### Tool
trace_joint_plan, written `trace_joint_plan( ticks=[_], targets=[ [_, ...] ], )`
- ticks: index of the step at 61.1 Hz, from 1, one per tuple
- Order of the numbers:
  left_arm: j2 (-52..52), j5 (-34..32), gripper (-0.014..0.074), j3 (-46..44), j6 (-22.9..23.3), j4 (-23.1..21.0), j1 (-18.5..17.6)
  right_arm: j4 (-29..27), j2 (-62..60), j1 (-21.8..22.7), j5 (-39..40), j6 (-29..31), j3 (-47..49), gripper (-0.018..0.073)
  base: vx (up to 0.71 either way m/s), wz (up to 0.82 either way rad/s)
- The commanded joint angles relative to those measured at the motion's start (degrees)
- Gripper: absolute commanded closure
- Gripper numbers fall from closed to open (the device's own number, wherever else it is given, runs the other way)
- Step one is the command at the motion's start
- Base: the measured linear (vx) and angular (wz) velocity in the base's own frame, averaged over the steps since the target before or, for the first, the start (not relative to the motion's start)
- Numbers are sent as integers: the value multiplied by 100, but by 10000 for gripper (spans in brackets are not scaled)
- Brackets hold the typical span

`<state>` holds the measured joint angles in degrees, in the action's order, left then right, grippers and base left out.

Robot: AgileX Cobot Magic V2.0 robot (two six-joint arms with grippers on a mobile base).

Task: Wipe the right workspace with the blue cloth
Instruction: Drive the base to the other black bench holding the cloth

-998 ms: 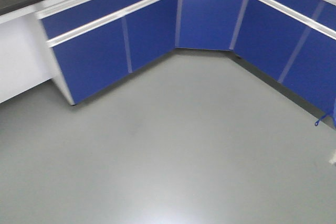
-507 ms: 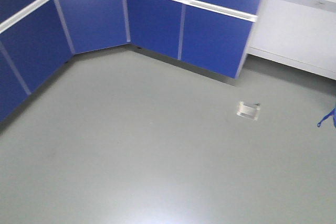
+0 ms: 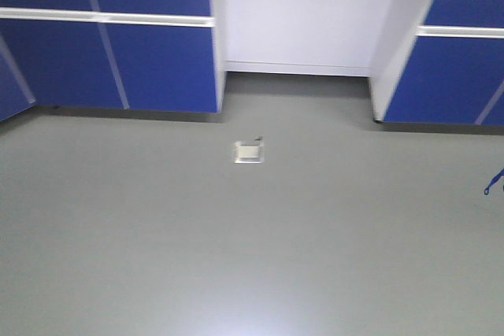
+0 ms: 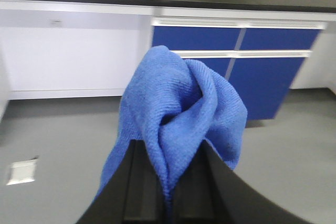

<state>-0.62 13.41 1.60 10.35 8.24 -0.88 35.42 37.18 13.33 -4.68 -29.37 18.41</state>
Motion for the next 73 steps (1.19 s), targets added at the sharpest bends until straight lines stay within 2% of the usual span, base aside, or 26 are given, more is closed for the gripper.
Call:
trace_joint_plan(
  ticks=[1,6,13,19,36,73],
  targets=[
    [-93,-460,602,174,49,5,27,57,-11,22,383,41,184,559,13,-68],
    [-93,-460,602,174,49,5,27,57,-11,-172,356,41,184,559,15,-63],
    [-93,-460,602,174,49,5,27,57,-11,-687,362,41,155,559,17,-53],
    [-93,-460,602,174,49,5,27,57,-11,-906,378,41,155,559,20,-40],
    [-93,-460,602,174,49,5,27,57,-11,-885,361,41,155,559,26,-18],
    [-93,-460,602,174,49,5,27,57,-11,-885,361,41,155,559,40,3]
  ],
)
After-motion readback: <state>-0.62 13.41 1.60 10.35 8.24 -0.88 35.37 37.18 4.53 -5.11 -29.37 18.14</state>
